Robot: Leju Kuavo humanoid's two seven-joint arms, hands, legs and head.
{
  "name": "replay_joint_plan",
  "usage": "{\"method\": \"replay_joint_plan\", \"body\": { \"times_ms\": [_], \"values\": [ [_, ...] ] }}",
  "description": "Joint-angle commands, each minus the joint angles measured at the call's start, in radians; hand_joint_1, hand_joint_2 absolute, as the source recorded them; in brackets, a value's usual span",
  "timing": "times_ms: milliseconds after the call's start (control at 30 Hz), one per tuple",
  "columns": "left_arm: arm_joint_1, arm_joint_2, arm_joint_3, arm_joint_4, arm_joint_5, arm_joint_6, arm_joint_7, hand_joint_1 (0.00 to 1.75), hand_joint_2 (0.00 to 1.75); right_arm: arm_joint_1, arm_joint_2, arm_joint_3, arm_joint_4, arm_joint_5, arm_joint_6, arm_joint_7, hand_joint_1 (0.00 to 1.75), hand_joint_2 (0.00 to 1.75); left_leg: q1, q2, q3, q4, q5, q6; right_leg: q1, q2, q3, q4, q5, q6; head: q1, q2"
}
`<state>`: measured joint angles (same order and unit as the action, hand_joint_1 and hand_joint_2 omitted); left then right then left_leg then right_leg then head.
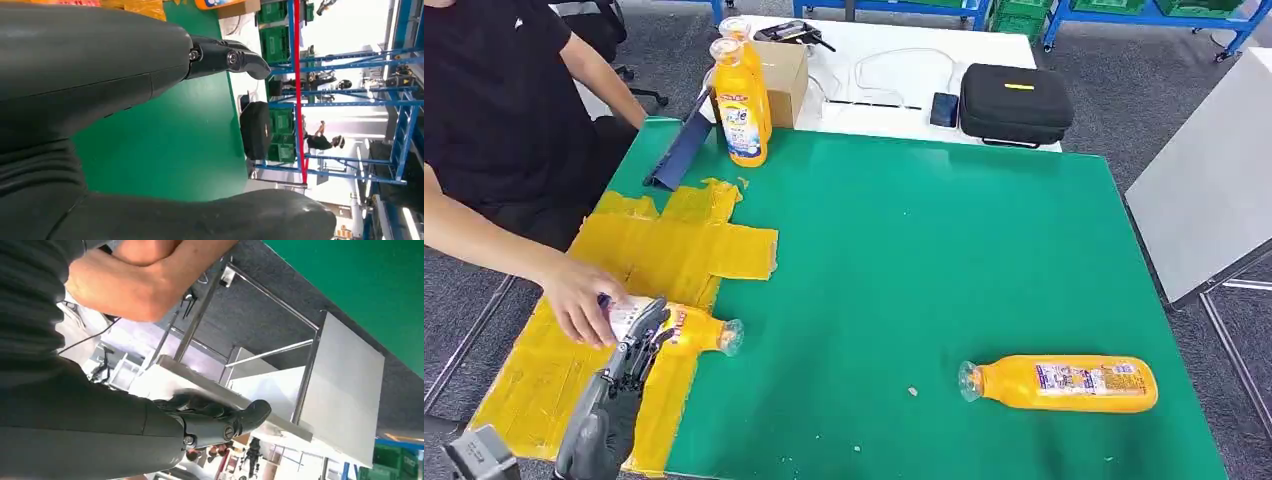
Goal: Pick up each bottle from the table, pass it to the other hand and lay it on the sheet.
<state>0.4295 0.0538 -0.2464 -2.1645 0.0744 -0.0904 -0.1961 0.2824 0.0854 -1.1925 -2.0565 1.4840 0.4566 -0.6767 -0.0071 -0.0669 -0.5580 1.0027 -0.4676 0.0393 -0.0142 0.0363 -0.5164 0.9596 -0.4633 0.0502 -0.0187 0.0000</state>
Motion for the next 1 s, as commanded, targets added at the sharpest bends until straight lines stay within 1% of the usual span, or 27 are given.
{"method": "replay_joint_plan", "body": {
  "times_ms": [33, 67, 100, 133, 167, 200, 233, 267, 300, 333, 367, 433, 467, 500, 533, 600, 633, 667, 733, 800, 867, 900, 967, 1000],
  "values": [
    [-0.060, 0.021, -0.027, 0.044, 0.004, -0.025, 0.037, 0.00, 0.00, -0.045, 0.043, 0.227, 0.073, -0.033, -0.024, 0.032, 0.00, 1.75, 0.001, 0.007, 0.002, -0.001, 0.000, -0.003, 0.002, 0.000, 0.002, -0.002, 0.002, -0.002, 0.000, 0.000],
    [-0.069, 0.019, -0.028, 0.049, 0.005, -0.031, 0.043, 0.00, 0.00, -0.033, 0.040, 0.296, 0.072, -0.069, -0.032, 0.082, 0.00, 1.75, 0.002, 0.008, 0.002, -0.002, 0.001, -0.003, 0.002, 0.001, 0.001, -0.002, 0.002, -0.002, 0.000, 0.000],
    [-0.080, 0.016, -0.031, 0.056, 0.002, -0.038, 0.052, 0.00, 0.00, 0.003, 0.015, 0.404, 0.064, -0.112, -0.051, 0.167, 0.00, 1.75, 0.001, 0.010, 0.003, -0.002, 0.001, -0.003, 0.002, 0.002, 0.002, -0.003, 0.002, -0.002, 0.000, 0.000],
    [-0.089, 0.015, -0.035, 0.060, 0.000, -0.044, 0.057, 0.00, 0.00, 0.032, -0.017, 0.488, 0.062, -0.154, -0.070, 0.242, 0.00, 1.75, 0.002, 0.009, 0.002, -0.002, 0.000, -0.003, 0.002, 0.003, 0.002, -0.002, 0.002, -0.002, 0.000, 0.000],
    [-0.095, 0.013, -0.038, 0.063, -0.002, -0.048, 0.062, 0.00, 0.00, 0.060, -0.055, 0.562, 0.060, -0.197, -0.086, 0.316, 0.00, 1.75, 0.002, 0.012, 0.003, -0.002, 0.000, -0.003, 0.002, 0.004, 0.002, -0.002, 0.003, -0.003, 0.000, 0.000],
    [-0.102, 0.012, -0.042, 0.065, -0.008, -0.049, 0.068, 0.00, 0.00, 0.089, -0.108, 0.649, 0.060, -0.243, -0.111, 0.390, 0.00, 1.75, 0.001, 0.010, 0.002, -0.001, 0.000, -0.002, 0.001, 0.003, 0.002, -0.001, 0.002, -0.002, 0.000, 0.000],
    [-0.108, 0.010, -0.044, 0.066, -0.012, -0.050, 0.070, 0.00, 0.00, 0.100, -0.138, 0.702, 0.062, -0.275, -0.121, 0.429, 0.00, 1.75, 0.001, 0.008, 0.001, -0.001, 0.000, -0.002, 0.001, 0.003, 0.001, -0.001, 0.002, -0.001, 0.000, 0.000],
    [-0.113, 0.010, -0.044, 0.069, -0.009, -0.052, 0.078, 0.00, 0.00, 0.110, -0.172, 0.754, 0.066, -0.290, -0.136, 0.476, 0.00, 1.75, 0.001, 0.010, 0.002, -0.001, 0.001, -0.002, 0.001, 0.003, 0.001, -0.001, 0.002, -0.002, 0.000, 0.000],
    [-0.117, 0.010, -0.043, 0.071, -0.006, -0.055, 0.083, 0.00, 0.00, 0.117, -0.201, 0.797, 0.072, -0.313, -0.158, 0.516, 0.00, 1.75, 0.001, 0.008, 0.002, -0.001, 0.001, -0.002, 0.001, 0.002, 0.002, 0.000, 0.001, -0.001, 0.000, 0.000],
    [-0.118, 0.009, -0.043, 0.072, -0.005, -0.056, 0.084, 0.00, 0.00, 0.118, -0.209, 0.810, 0.073, -0.320, -0.164, 0.531, 0.00, 1.75, 0.000, 0.005, 0.002, -0.001, 0.001, -0.001, 0.000, 0.001, 0.003, 0.000, 0.001, -0.001, 0.000, 0.000],
    [-0.118, 0.008, -0.041, 0.072, -0.007, -0.055, 0.085, 0.00, 0.00, 0.121, -0.216, 0.825, 0.075, -0.331, -0.165, 0.535, 0.00, 1.75, 0.001, 0.009, 0.002, -0.001, 0.001, -0.002, 0.001, 0.002, 0.003, -0.001, 0.002, -0.001, 0.000, 0.000],
    [-0.118, 0.008, -0.039, 0.069, -0.008, -0.060, 0.087, 0.00, 0.00, 0.128, -0.237, 0.864, 0.080, -0.355, -0.180, 0.561, 0.00, 1.75, 0.000, 0.004, 0.002, -0.001, 0.001, -0.001, 0.001, 0.000, 0.003, -0.001, 0.001, -0.001, 0.000, 0.000],
    [-0.119, 0.008, -0.038, 0.068, -0.008, -0.061, 0.087, 0.00, 0.00, 0.128, -0.237, 0.877, 0.082, -0.357, -0.182, 0.566, 0.00, 1.75, 0.001, 0.006, 0.002, -0.001, 0.001, -0.002, 0.001, -0.001, 0.004, -0.001, 0.001, -0.001, 0.000, 0.000],
    [-0.120, 0.008, -0.037, 0.067, -0.008, -0.064, 0.087, 0.00, 0.00, 0.126, -0.245, 0.904, 0.092, -0.351, -0.188, 0.578, 0.00, 1.75, 0.001, 0.004, 0.002, -0.001, 0.001, -0.002, 0.001, -0.001, 0.003, -0.001, 0.001, -0.001, 0.000, 0.000],
    [-0.121, 0.007, -0.036, 0.067, -0.007, -0.067, 0.088, 0.00, 0.00, 0.126, -0.254, 0.925, 0.100, -0.358, -0.198, 0.594, 0.00, 1.75, 0.001, 0.006, 0.003, -0.001, 0.001, -0.003, 0.001, -0.002, 0.004, -0.001, 0.001, -0.002, 0.000, 0.000],
    [-0.123, 0.006, -0.036, 0.071, -0.005, -0.071, 0.091, 0.00, 0.00, 0.124, -0.267, 0.953, 0.110, -0.360, -0.203, 0.610, 0.00, 1.75, 0.001, 0.004, 0.002, -0.001, 0.001, -0.002, 0.002, 0.000, 0.003, -0.001, 0.001, -0.001, 0.000, 0.000],
    [-0.123, 0.006, -0.036, 0.071, -0.005, -0.071, 0.091, 0.00, 0.00, 0.124, -0.267, 0.953, 0.110, -0.360, -0.203, 0.610, 0.00, 1.75, 0.001, 0.003, 0.001, -0.001, 0.001, -0.001, 0.001, 0.000, 0.002, -0.001, 0.001, -0.001, 0.000, 0.000],
    [-0.123, 0.006, -0.036, 0.071, -0.005, -0.071, 0.091, 0.00, 0.00, 0.124, -0.267, 0.953, 0.110, -0.360, -0.203, 0.610, 0.00, 1.75, 0.001, 0.006, 0.002, -0.001, 0.001, -0.002, 0.001, -0.001, 0.003, -0.001, 0.001, -0.002, 0.000, 0.000],
    [-0.123, 0.006, -0.036, 0.071, -0.005, -0.071, 0.091, 0.00, 0.00, 0.124, -0.267, 0.953, 0.110, -0.360, -0.203, 0.610, 0.00, 1.75, 0.001, 0.003, 0.001, -0.001, 0.001, -0.002, 0.001, -0.002, 0.003, -0.001, 0.001, -0.001, 0.000, 0.000],
    [-0.123, 0.006, -0.036, 0.071, -0.005, -0.071, 0.091, 0.00, 0.00, 0.124, -0.267, 0.953, 0.110, -0.360, -0.203, 0.610, 0.00, 1.75, 0.001, 0.005, 0.002, -0.001, 0.001, -0.003, 0.001, -0.003, 0.003, -0.001, 0.001, -0.002, 0.000, 0.000],
    [-0.123, 0.006, -0.036, 0.071, -0.005, -0.071, 0.091, 0.00, 0.00, 0.124, -0.267, 0.953, 0.110, -0.360, -0.203, 0.610, 0.00, 1.75, 0.001, 0.003, 0.001, -0.001, 0.001, -0.002, 0.001, -0.002, 0.002, -0.001, 0.001, -0.001, 0.000, 0.000],
    [-0.152, -0.019, -0.034, 0.102, 0.002, -0.085, 0.069, 0.00, 0.00, 0.116, -0.285, 0.973, 0.116, -0.369, -0.200, 0.617, 0.00, 1.75, 0.001, 0.005, 0.002, -0.001, 0.001, -0.002, 0.001, -0.003, 0.003, -0.001, 0.001, -0.001, 0.000, 0.000],
    [-0.185, -0.038, -0.034, 0.135, 0.003, -0.095, 0.068, 0.00, 0.00, 0.115, -0.320, 1.002, 0.124, -0.400, -0.181, 0.640, 0.00, 1.75, 0.001, 0.005, 0.002, -0.001, 0.002, -0.003, 0.001, -0.004, 0.003, -0.002, 0.001, -0.002, 0.000, 0.000],
    [-0.190, -0.041, -0.033, 0.139, 0.004, -0.101, 0.068, 0.00, 0.00, 0.125, -0.351, 1.015, 0.129, -0.422, -0.170, 0.653, 0.00, 1.75, 0.000, 0.002, 0.001, -0.001, 0.002, -0.002, 0.001, -0.003, 0.003, -0.001, 0.001, -0.001, 0.000, 0.000]
  ]
}}
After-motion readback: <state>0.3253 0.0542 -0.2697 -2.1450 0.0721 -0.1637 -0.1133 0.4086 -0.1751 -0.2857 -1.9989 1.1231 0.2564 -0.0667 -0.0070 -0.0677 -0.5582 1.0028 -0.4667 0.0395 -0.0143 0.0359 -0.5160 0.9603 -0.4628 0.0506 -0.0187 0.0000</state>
